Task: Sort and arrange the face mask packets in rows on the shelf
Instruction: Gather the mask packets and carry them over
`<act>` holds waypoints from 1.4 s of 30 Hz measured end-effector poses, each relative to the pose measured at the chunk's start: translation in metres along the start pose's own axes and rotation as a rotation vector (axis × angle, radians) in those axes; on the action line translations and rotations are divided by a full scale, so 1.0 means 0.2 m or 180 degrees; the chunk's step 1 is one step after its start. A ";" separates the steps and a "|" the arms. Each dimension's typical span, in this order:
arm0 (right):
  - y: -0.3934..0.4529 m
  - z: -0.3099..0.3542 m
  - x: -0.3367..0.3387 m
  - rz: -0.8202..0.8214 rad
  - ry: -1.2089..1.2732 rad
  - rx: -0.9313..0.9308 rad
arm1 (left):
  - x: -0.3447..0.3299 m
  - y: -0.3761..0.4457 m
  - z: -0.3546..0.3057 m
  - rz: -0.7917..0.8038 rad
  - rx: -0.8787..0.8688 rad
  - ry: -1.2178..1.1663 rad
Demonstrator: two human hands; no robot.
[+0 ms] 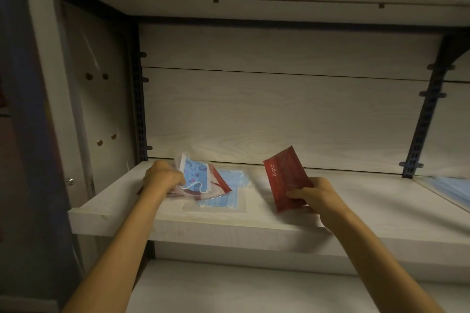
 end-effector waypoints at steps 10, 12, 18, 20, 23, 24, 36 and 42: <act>-0.22 -0.03 0.04 0.0125 0.0870 0.0220 | -0.10 -0.21 -0.14 0.0157 -0.0219 -0.2261; -0.28 -0.06 0.08 0.0006 0.0918 0.0277 | -0.12 -0.32 -0.23 0.0332 -0.0360 -0.2664; -0.46 -0.19 0.29 -0.0324 0.1076 0.0231 | -0.27 -0.61 -0.46 0.0811 -0.0651 -0.3321; -0.53 -0.23 0.40 -0.0374 0.1079 0.0229 | -0.35 -0.69 -0.52 0.0886 -0.0719 -0.3372; -0.64 -0.30 0.59 -0.0418 0.1119 0.0248 | -0.48 -0.85 -0.65 0.1070 -0.0833 -0.3337; -0.67 -0.33 0.65 -0.0426 0.1139 0.0252 | -0.53 -0.91 -0.69 0.1148 -0.0853 -0.3358; -1.07 -0.69 1.58 -0.0485 0.1007 0.0303 | -1.13 -1.79 -1.26 0.1414 -0.0950 -0.3488; -1.15 -0.95 2.06 -0.0511 0.1077 0.0057 | -1.47 -2.15 -1.51 0.1450 -0.0917 -0.3431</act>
Point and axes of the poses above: each hand's wrist, its own y-axis towards the middle knuckle, its own x-axis out of the back of the hand, z = x × y, the point moved 10 cm from there along y, towards the middle knuckle, and after that the axes turned 12 degrees about -x, right-handed, at the moved point
